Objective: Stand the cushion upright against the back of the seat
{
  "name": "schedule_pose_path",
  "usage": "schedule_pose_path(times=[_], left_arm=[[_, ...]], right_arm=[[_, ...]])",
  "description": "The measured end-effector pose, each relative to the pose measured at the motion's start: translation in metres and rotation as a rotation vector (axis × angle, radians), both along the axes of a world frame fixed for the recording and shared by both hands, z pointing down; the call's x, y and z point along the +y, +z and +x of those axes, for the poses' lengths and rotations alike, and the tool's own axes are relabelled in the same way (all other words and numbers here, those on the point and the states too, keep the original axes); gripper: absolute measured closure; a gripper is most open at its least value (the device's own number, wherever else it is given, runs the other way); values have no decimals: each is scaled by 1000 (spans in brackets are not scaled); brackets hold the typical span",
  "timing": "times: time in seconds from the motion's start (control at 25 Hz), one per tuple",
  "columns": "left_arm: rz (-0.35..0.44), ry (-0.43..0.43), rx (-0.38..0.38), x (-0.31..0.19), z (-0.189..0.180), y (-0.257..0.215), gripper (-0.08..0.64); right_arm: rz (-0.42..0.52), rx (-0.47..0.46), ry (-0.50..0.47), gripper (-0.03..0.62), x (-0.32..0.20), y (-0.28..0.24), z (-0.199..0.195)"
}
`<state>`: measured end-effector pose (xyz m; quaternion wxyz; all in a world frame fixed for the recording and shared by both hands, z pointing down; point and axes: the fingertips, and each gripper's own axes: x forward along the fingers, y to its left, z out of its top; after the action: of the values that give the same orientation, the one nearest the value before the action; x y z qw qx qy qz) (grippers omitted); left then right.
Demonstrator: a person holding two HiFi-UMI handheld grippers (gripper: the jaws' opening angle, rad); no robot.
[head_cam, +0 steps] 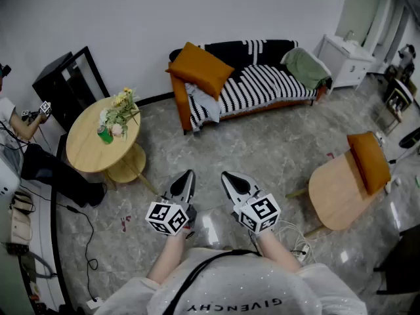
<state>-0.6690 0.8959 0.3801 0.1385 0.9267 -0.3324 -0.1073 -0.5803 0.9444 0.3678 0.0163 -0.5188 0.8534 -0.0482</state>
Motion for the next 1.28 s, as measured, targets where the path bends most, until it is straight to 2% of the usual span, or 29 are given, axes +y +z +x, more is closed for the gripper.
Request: schedule_pose_path(times=[0.52,0.68,0.88,1.04,1.16,1.28], left_arm=[[-6,-42,-7,-3,14,3,535],[16,-46,-49,-9,24,4,535],[43,-47,-58,-20,40,-3,535],[42,-72,-53,-36,43,5,535],[30,-123,-68,-59,41,18,535],[6,-116,-50,-89,48,25,535]], right_arm=[[11,8,-28,575,-6,-1,20],[2,13,-38,575,-8,4,27],[2,12,-28,575,-16,9,45],[40,-44,-40,574,-27,8,59],[10,-33,-38,574,-46,18,67],[-6,-41,-26,574,-77,22,76]])
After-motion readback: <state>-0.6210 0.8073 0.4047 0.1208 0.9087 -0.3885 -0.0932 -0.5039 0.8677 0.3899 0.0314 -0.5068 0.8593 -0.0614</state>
